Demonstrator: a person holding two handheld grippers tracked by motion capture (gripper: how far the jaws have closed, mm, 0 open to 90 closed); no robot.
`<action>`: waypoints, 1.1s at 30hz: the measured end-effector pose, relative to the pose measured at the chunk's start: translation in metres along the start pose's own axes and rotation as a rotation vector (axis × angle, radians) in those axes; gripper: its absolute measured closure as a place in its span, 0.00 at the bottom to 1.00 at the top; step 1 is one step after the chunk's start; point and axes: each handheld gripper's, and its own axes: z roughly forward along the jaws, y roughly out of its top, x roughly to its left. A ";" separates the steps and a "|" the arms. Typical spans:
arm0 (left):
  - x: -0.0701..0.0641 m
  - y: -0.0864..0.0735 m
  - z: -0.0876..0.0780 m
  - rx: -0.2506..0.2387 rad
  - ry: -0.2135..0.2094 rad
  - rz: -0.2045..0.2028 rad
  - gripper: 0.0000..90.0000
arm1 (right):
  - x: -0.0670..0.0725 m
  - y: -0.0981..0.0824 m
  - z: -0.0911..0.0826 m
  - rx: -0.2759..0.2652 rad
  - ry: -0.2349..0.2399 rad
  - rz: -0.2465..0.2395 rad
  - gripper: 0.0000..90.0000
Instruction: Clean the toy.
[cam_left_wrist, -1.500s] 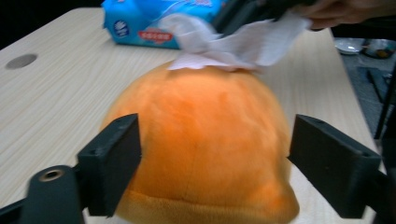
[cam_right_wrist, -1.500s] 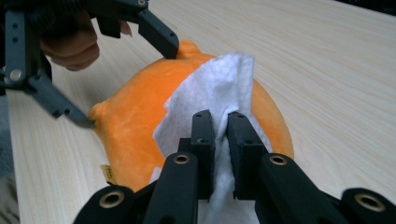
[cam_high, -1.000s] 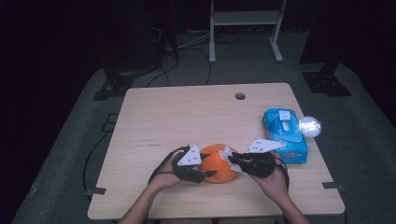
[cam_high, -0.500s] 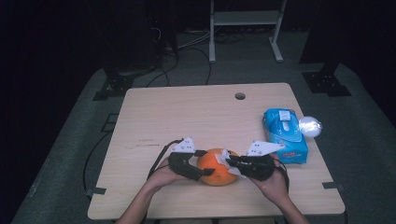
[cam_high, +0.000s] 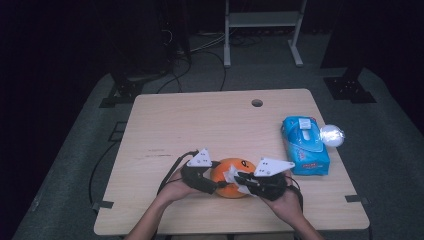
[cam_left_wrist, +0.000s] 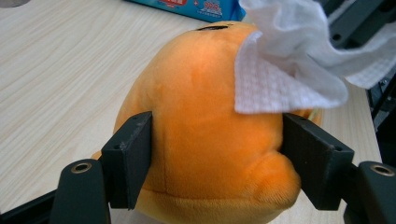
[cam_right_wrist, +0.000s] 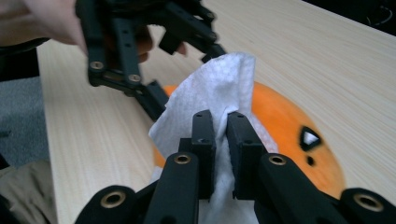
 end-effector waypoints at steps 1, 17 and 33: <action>0.000 0.000 0.000 -0.002 0.001 -0.002 0.31 | -0.005 -0.002 -0.003 -0.001 -0.011 0.013 0.91; 0.009 -0.006 -0.002 -0.018 -0.005 -0.053 0.31 | -0.013 -0.008 -0.009 -0.007 -0.012 0.049 0.90; 0.007 -0.006 0.000 -0.025 -0.018 -0.029 0.30 | -0.035 -0.013 -0.014 -0.006 -0.048 0.113 0.90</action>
